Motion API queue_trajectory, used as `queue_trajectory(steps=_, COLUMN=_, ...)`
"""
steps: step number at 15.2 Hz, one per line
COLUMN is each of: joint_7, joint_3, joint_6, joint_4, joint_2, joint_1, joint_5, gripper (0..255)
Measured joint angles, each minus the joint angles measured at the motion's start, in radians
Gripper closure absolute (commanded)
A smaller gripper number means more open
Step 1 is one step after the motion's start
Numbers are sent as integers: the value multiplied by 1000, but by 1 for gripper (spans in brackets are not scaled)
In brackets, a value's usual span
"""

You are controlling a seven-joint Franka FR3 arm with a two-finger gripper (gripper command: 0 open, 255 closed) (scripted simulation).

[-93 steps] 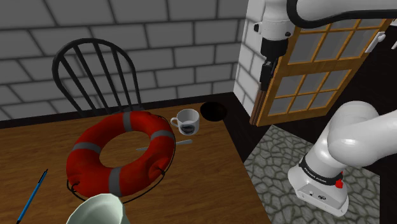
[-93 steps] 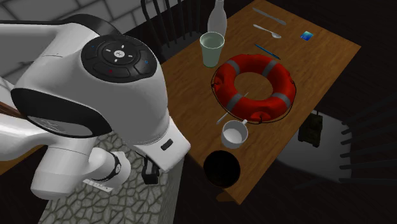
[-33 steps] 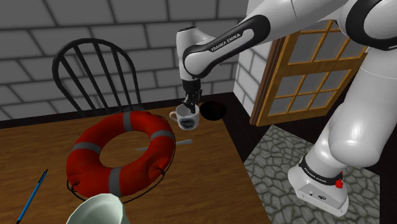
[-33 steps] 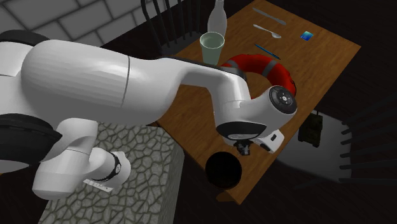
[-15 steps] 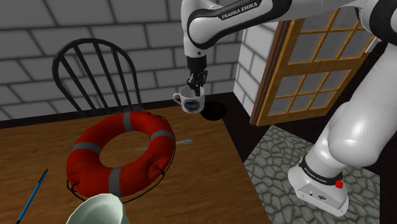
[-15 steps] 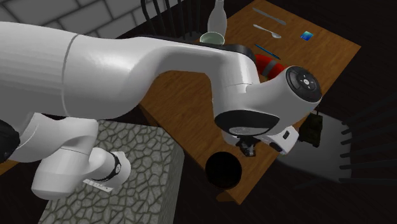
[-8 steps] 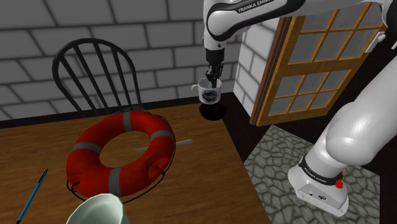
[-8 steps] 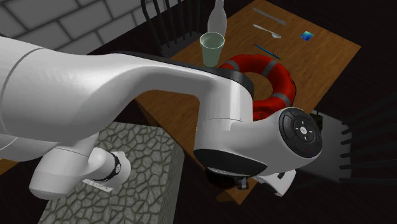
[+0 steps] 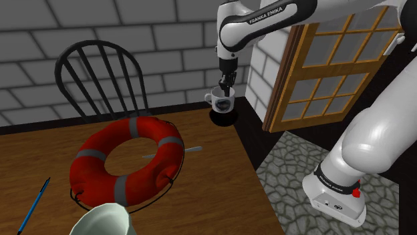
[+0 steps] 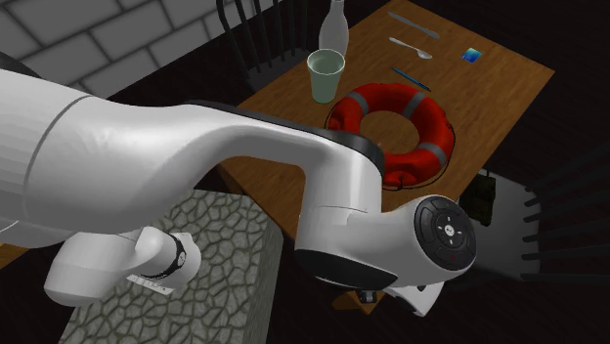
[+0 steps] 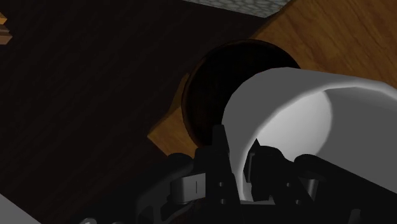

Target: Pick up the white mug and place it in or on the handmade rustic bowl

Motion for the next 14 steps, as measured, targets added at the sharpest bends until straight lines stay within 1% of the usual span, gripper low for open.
queue_trajectory(steps=8, joint_7=-2, joint_3=1, joint_6=109, joint_4=-68, joint_2=41, joint_1=1, joint_5=-1, gripper=255)
queue_trajectory(steps=14, joint_7=-1, joint_3=2, joint_6=127, joint_4=-79, joint_2=47, joint_1=1, joint_5=-1, gripper=255)
